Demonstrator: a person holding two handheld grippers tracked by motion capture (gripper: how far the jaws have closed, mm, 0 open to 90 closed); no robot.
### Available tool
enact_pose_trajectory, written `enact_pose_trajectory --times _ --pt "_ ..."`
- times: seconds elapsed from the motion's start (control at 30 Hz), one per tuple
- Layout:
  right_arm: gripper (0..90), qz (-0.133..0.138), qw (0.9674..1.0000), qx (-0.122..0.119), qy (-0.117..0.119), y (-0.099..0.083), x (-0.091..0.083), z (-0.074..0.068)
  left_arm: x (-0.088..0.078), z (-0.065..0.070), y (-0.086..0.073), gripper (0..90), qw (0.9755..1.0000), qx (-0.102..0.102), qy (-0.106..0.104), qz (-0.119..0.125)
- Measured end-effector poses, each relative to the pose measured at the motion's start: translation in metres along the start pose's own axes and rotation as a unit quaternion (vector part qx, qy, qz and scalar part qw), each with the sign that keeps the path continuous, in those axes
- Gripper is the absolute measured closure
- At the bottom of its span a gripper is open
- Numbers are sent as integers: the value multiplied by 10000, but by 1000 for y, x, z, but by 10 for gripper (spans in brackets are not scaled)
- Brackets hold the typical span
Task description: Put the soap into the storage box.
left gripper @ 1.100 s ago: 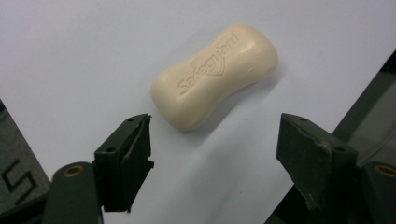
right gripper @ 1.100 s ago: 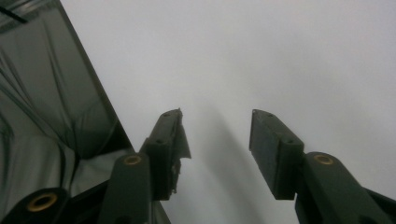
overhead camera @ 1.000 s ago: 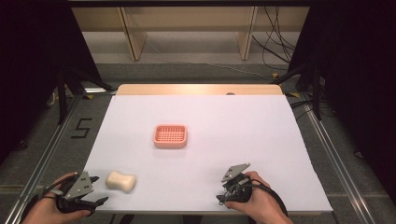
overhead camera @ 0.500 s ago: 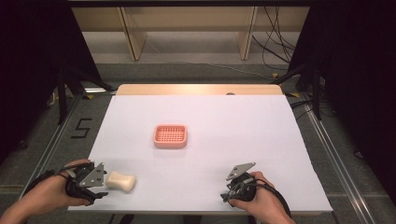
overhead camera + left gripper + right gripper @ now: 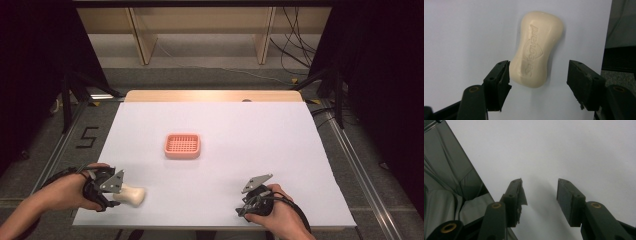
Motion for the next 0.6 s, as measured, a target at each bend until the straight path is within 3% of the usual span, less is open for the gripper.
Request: enact_pose_trajectory --times 0.03,0.1,0.17,0.27,0.3,0.6 --pt "555 -22 10000 66 21 0 0 -1 1 -1 2 345 9999 -19 -167 -15" --pt "552 31 10000 -68 7 0 1 1 3 -4 3 345 9997 68 -213 -45" --pt "551 14 10000 -92 9 0 1 1 4 -5 4 345 9997 16 -235 -60" --pt "548 -18 10000 40 -11 1 1 -2 6 -10 7 349 9995 20 -303 -87" --pt "547 -101 9998 182 -54 0 1 -3 7 -11 8 349 9994 47 -332 -98" --pt "540 -96 9999 139 -7 0 2 -2 14 -17 11 344 9984 65 -500 -272"
Point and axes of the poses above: each handheld gripper's, and its own axes: x roughly forward along the jaws, y roughly out of its top, z roughly to its right, the point moved 2 cm from there along x, roughly forward along the jaws, and after that the axes turned 10 degrees about z, right-handed, at the moved point
